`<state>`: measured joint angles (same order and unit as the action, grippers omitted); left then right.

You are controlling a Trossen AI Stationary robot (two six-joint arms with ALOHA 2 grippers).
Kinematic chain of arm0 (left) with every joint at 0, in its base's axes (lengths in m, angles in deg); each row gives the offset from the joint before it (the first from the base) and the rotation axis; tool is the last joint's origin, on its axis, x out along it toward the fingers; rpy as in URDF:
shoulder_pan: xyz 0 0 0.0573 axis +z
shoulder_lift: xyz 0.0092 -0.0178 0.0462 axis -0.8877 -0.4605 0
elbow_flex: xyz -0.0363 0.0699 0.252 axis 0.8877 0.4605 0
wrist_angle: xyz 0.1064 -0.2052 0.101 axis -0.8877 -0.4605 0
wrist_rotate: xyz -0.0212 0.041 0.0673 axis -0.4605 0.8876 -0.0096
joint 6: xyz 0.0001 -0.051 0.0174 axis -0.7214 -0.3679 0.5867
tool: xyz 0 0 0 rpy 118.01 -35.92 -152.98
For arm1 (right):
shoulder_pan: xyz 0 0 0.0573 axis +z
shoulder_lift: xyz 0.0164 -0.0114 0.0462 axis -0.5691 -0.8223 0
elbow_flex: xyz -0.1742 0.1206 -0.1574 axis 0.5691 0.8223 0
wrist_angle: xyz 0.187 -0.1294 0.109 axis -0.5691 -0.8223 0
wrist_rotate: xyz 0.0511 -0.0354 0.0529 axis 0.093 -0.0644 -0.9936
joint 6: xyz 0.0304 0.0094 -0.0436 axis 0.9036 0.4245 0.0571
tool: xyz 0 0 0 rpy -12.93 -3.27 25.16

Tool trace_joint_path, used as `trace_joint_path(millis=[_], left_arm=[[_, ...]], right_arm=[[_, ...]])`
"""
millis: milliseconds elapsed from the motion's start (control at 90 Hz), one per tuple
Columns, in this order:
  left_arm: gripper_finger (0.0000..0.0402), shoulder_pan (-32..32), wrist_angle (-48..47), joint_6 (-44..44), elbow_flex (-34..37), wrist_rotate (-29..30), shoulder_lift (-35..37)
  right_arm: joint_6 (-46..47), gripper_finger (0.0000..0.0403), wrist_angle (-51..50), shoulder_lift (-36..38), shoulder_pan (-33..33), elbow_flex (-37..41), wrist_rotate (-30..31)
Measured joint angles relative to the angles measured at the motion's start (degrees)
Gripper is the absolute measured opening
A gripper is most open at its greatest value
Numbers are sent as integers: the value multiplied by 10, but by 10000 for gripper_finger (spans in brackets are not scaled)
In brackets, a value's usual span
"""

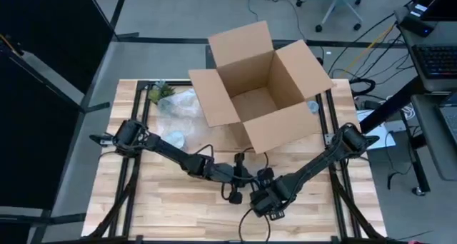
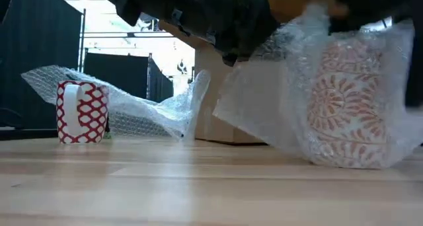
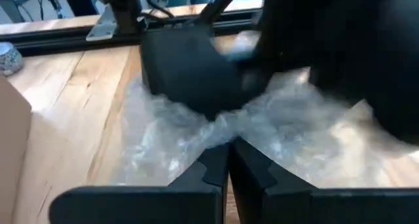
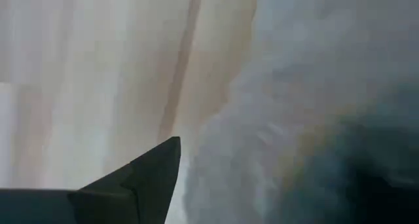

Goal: Wrap mug
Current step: Wrap the yellow mug with the bubble wrap

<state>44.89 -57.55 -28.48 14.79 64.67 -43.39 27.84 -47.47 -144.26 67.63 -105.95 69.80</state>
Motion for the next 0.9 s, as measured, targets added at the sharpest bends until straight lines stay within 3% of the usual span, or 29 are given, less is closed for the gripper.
trace_joint_path(millis=[344,644,711,900], left_arm=[[0,-4,9,0,2,4,-1],[0,-4,16,1,3,4,-1],[0,-4,21,1,4,4,-1],[0,-5,22,1,4,3,-2]], right_arm=[[42,251,-40,92,16,0,6],[48,251,-92,146,-24,0,159],[38,251,-77,142,-46,4,145],[-9,251,-5,121,-82,43,32]])
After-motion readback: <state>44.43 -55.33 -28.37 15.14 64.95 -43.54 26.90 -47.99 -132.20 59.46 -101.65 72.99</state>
